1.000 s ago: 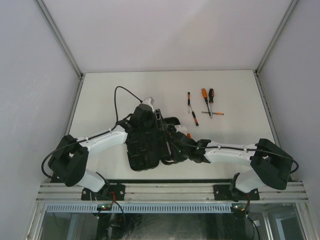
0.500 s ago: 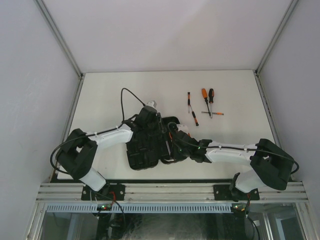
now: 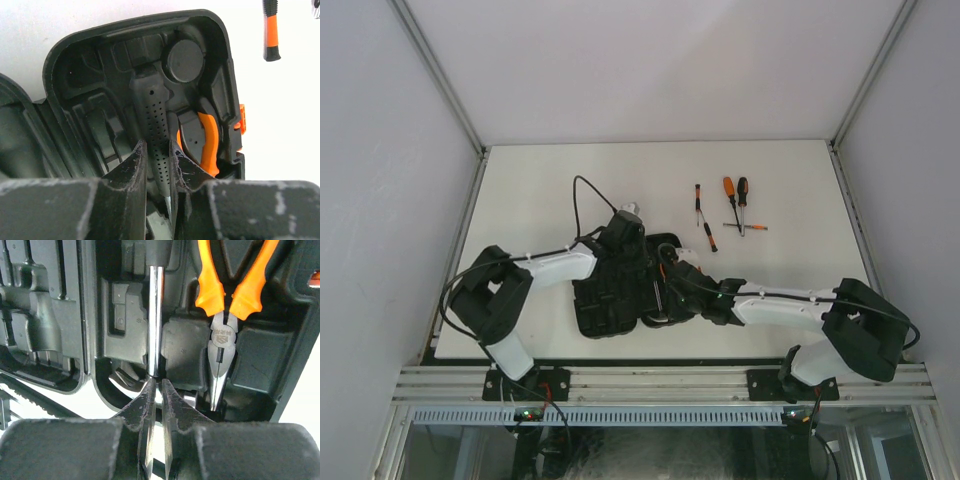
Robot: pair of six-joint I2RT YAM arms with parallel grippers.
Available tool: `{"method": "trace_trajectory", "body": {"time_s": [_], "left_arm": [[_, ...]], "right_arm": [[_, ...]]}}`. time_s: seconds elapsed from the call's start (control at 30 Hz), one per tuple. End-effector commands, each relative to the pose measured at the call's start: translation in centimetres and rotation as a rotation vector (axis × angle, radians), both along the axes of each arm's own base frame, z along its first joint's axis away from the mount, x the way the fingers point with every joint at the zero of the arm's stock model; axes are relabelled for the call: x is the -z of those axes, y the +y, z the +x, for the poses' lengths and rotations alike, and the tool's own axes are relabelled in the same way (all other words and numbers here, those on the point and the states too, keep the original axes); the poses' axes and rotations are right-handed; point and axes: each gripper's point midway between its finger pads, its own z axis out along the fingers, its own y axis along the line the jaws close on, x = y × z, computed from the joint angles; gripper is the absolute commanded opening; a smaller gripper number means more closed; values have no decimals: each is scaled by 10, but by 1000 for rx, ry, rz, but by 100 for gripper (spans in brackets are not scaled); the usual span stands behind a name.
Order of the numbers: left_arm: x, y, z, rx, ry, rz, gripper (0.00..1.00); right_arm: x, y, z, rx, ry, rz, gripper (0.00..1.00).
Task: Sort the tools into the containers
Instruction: Adjust the hammer in the storage box.
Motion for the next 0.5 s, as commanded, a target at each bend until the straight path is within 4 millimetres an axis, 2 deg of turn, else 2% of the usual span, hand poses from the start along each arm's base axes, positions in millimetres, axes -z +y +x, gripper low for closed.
{"method": "trace_trajectory", "body": {"time_s": [0.0, 0.3, 0.47], "left_arm": [[-6, -12, 11, 12, -28, -16, 13], [12, -8, 8, 8, 10, 21, 12], [19, -6, 6, 7, 23, 35, 11]], "right_arm": [[21, -39, -14, 13, 53, -141, 7], [12, -38, -13, 2, 51, -134, 8], [-5, -34, -7, 3, 12, -115, 8]]}}
